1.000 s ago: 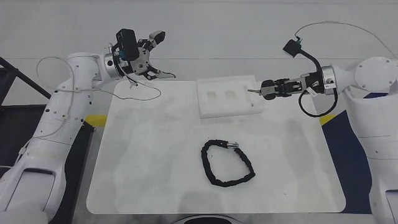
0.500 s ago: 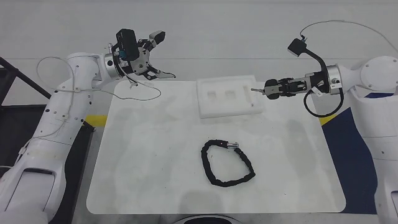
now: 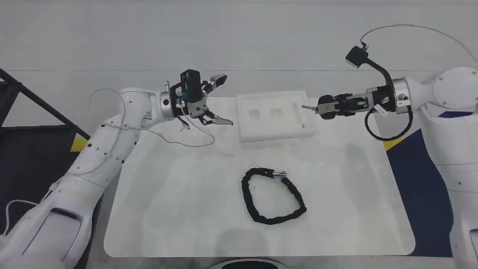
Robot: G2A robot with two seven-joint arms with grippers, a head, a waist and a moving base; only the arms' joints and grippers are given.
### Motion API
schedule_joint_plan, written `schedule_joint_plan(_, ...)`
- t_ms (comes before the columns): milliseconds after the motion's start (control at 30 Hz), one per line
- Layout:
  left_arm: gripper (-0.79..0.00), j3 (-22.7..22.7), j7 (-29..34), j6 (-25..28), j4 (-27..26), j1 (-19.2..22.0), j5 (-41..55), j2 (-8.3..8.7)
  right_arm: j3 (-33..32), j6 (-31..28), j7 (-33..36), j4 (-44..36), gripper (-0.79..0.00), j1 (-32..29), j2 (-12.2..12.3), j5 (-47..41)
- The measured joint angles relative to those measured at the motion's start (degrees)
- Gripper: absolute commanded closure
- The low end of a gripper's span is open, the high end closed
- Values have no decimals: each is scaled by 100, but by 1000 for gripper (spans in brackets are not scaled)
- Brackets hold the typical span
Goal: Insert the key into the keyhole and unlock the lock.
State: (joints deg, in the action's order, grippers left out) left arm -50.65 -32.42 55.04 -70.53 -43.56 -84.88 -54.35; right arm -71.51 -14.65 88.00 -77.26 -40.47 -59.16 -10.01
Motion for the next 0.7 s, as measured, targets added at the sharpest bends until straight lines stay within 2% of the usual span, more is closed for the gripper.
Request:
schedule_joint_plan(167, -785, 698, -216, -165, 381, -13, -163, -268, 0, 0, 0, 0, 0, 0, 0, 0)
schedule_joint_plan(467, -785, 1768, -1145, -275, 1281, 276, -880, -768, 0, 0, 0, 0, 0, 0, 0, 0)
schedule_joint_plan(700, -785, 2579, -1806, -305, 2055, 487, -1523, -1228, 0, 0, 0, 0, 0, 0, 0, 0)
